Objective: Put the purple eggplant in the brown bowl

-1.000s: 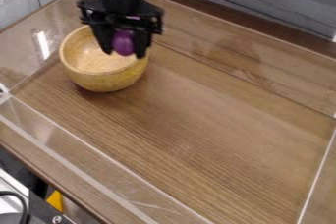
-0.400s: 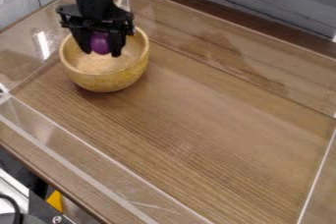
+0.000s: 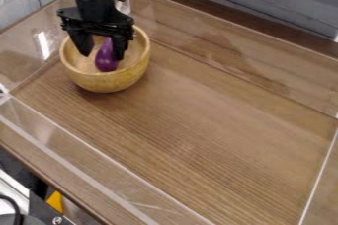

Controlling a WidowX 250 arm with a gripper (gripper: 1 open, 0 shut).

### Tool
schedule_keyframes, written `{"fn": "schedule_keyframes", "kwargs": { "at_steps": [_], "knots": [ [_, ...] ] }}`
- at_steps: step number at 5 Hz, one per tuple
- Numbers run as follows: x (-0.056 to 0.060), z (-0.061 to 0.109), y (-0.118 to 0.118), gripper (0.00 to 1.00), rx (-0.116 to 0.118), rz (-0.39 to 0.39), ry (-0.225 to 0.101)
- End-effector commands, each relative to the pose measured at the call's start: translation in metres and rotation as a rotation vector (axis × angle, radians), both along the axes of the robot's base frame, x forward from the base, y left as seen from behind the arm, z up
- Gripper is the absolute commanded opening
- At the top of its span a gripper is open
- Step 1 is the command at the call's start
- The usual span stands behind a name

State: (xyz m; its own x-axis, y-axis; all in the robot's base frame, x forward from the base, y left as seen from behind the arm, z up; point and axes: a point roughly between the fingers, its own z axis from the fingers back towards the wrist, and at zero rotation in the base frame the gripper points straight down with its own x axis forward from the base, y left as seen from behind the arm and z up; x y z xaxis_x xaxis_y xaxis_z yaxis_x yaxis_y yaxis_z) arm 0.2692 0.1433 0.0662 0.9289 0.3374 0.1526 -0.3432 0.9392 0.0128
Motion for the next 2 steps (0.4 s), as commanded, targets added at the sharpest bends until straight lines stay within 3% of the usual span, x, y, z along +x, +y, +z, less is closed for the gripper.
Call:
{"fn": "schedule_keyframes", "kwargs": {
  "at_steps": [1, 2],
  "knots": [
    [0.0100, 0.0139, 0.0049, 1.00, 0.022, -0.011, -0.033],
    [0.0143, 0.0149, 0.0075, 1.00, 0.022, -0.016, -0.030]
  ]
}}
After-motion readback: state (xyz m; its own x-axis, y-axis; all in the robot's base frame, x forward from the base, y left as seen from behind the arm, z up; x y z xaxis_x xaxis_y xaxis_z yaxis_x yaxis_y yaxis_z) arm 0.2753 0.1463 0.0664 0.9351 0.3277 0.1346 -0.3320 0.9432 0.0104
